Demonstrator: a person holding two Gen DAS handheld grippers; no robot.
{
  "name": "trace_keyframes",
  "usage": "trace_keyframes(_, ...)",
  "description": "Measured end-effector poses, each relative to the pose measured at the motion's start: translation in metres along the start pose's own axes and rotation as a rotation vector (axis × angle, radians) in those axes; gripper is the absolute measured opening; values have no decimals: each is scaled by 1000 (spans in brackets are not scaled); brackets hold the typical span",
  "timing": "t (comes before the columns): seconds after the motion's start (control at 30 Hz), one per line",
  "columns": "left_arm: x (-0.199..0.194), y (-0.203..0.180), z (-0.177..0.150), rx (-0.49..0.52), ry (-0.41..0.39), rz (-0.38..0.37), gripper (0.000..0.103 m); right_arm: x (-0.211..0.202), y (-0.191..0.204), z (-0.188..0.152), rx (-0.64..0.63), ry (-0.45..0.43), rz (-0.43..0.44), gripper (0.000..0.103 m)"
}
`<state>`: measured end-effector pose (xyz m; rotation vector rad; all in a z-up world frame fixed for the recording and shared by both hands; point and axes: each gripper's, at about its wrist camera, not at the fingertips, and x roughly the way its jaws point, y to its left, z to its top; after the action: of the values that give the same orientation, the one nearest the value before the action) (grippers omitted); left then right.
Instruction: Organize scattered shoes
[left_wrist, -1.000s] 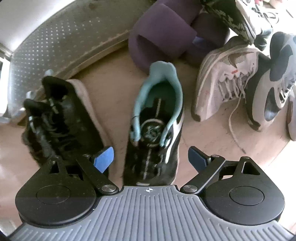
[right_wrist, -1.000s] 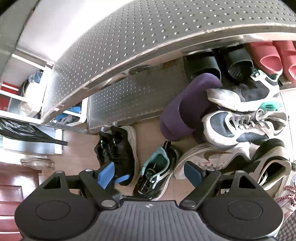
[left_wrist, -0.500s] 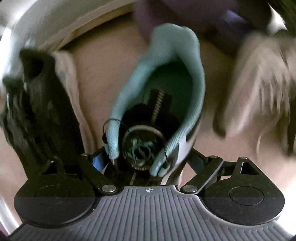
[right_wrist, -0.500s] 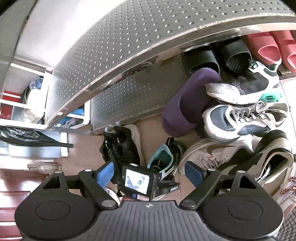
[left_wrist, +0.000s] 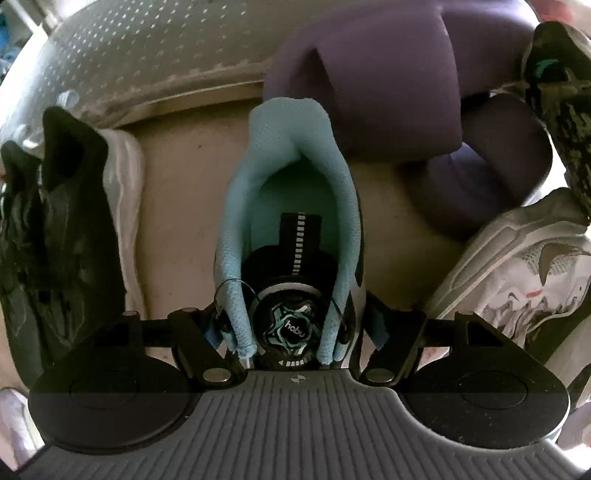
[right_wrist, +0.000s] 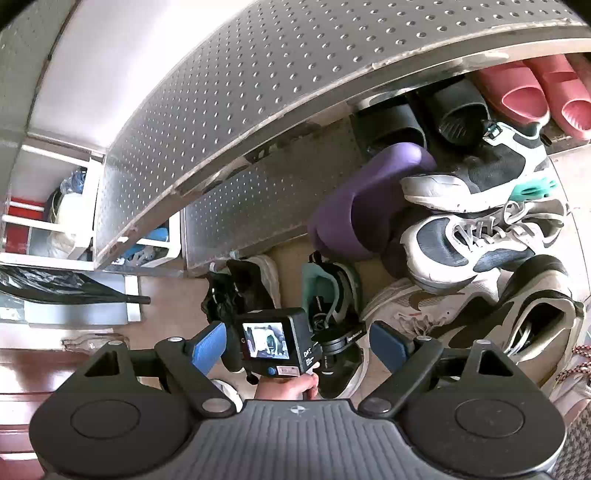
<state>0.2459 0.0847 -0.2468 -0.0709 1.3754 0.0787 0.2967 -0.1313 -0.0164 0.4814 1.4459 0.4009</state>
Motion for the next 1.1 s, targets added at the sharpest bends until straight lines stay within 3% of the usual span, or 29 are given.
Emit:
trace_keyframes(0.1, -6, 4, 5, -22, 64, 5, 74, 0, 2, 1, -27, -8, -8, 89)
trace_keyframes(0.13, -12, 6, 7, -29, 110, 24, 82, 2, 3, 2, -31, -10, -27, 89)
trace_keyframes(0.17, -20, 8, 8, -25, 145, 55, 87, 3, 4, 3, -33, -13, -39, 89)
trace_keyframes(0.3, -71, 22, 7, 24, 210, 177, 87, 7, 4, 9, -4, -59, -41, 89)
trace_keyframes(0.4, -139, 37, 4, 69, 138, 181, 88, 14, 5, 11, -4, -85, -41, 89)
trace_keyframes(0.53, -235, 28, -2, 92, -74, 167, 98, 48, 19, 11, -123, -87, -94, 84)
trace_keyframes(0.63, -260, 28, -4, 37, -230, 116, 100, 74, 27, 12, -251, -120, -111, 77)
trace_keyframes(0.67, -256, 30, -2, 9, -243, 112, 99, 90, 30, 13, -321, -132, -125, 74)
trace_keyframes(0.7, -251, 33, 3, -4, -223, 106, 99, 104, 31, 15, -377, -143, -141, 68)
trace_keyframes(0.77, -242, 35, 14, 4, -173, 77, 98, 132, 29, 22, -439, -156, -183, 66)
trace_keyframes(0.8, -239, 35, 19, 26, -177, 68, 97, 149, 25, 27, -446, -157, -209, 66)
trace_keyframes(0.9, -239, 47, 22, 43, -188, 164, 97, 195, 10, 42, -423, -134, -261, 65)
trace_keyframes(1.0, -240, 61, 22, 27, -191, 170, 98, 232, 4, 48, -416, -122, -332, 67)
trace_keyframes(1.03, -240, 65, 22, 21, -192, 161, 98, 245, 2, 50, -413, -118, -355, 62)
trace_keyframes(1.07, -241, 69, 22, 14, -192, 153, 98, 251, 3, 50, -416, -118, -372, 48)
trace_keyframes(1.1, -243, 73, 21, 3, -195, 150, 98, 250, 7, 46, -426, -125, -378, 48)
